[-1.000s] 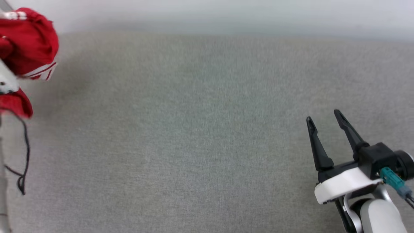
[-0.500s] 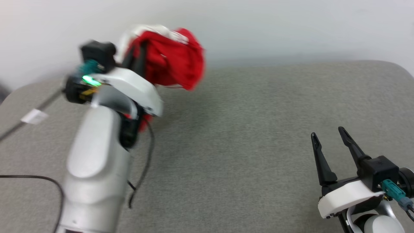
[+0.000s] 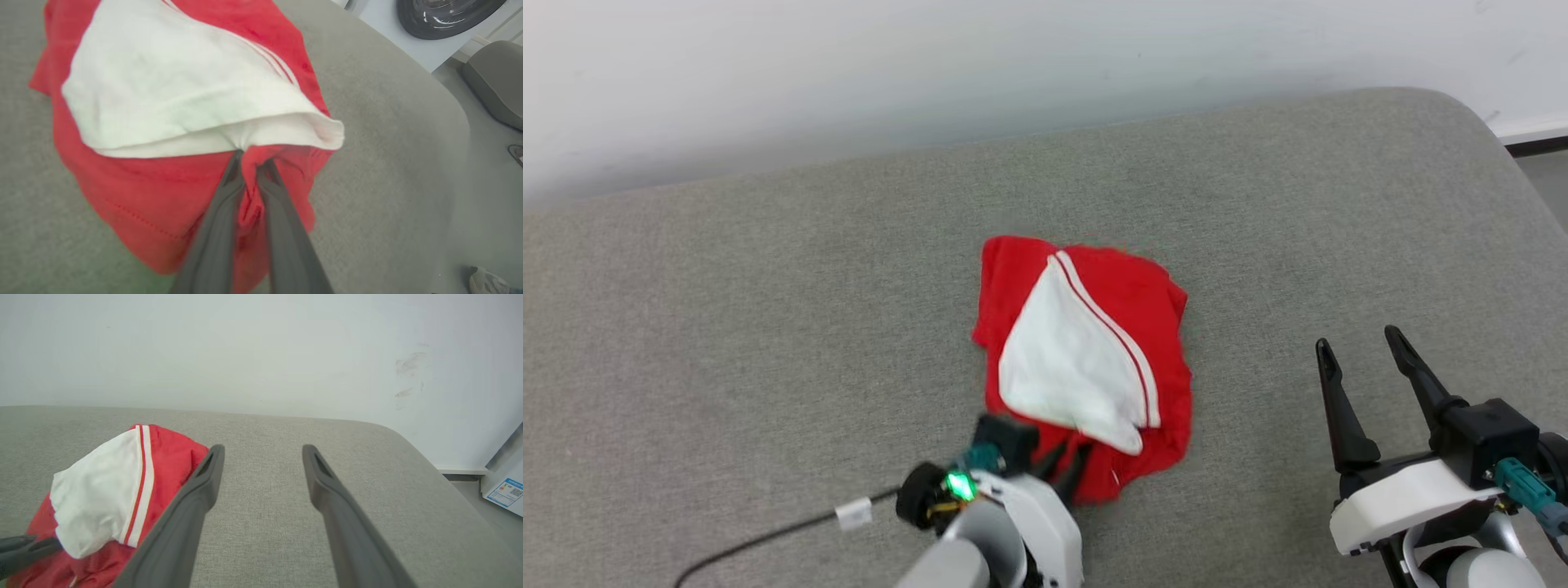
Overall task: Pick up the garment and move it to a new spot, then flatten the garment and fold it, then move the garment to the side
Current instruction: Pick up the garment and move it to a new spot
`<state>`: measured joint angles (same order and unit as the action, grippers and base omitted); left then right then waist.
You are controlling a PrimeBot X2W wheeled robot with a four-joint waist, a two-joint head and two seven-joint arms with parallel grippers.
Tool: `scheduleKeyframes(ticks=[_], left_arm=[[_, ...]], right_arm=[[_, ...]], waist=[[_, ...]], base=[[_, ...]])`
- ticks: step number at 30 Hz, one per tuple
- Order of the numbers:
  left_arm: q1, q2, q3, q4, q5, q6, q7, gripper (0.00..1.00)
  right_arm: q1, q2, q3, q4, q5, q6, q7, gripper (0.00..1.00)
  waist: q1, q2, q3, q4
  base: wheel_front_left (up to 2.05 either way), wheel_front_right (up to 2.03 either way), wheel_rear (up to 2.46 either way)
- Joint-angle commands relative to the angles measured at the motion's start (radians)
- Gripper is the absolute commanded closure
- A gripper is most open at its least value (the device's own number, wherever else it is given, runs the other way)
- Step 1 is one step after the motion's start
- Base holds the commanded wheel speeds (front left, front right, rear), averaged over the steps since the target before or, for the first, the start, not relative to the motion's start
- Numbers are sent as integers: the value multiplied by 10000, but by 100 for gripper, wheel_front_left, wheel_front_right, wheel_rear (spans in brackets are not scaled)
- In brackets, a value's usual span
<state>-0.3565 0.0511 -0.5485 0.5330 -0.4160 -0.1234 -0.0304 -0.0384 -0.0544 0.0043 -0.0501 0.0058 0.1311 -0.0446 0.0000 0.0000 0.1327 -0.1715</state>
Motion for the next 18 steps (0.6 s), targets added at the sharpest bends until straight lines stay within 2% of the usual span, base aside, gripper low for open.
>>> scheduleKeyframes(ticks=[1,2,7,9,13,18], left_arm=[[306,7,-303,-11,-27,117,-121,50],[445,5,-468,-4,-55,158,-147,1],[619,-5,-867,-394,-18,382,-774,0],[488,2,-906,-711,98,626,-1246,0],[390,0,-589,-1412,231,1171,-1939,0],[713,216,233,-2126,59,1741,-2244,0]], right_arm=[[66,42,0,38,7,-7,-60,0],[87,45,-1,76,17,-7,-68,0],[238,44,0,129,-54,-7,-36,0],[278,42,-31,122,-73,-7,-8,0],[510,44,-45,61,-143,-7,88,0],[775,47,-82,-49,-131,-7,249,0]], waist=[[0,0,-9,69],[0,0,-88,134],[0,0,-393,400],[0,0,-593,574],[0,0,-997,880],[0,0,-1355,1175]], base=[[0,0,0],[0,0,0],[0,0,0],[0,0,0],[0,0,0],[0,0,0]])
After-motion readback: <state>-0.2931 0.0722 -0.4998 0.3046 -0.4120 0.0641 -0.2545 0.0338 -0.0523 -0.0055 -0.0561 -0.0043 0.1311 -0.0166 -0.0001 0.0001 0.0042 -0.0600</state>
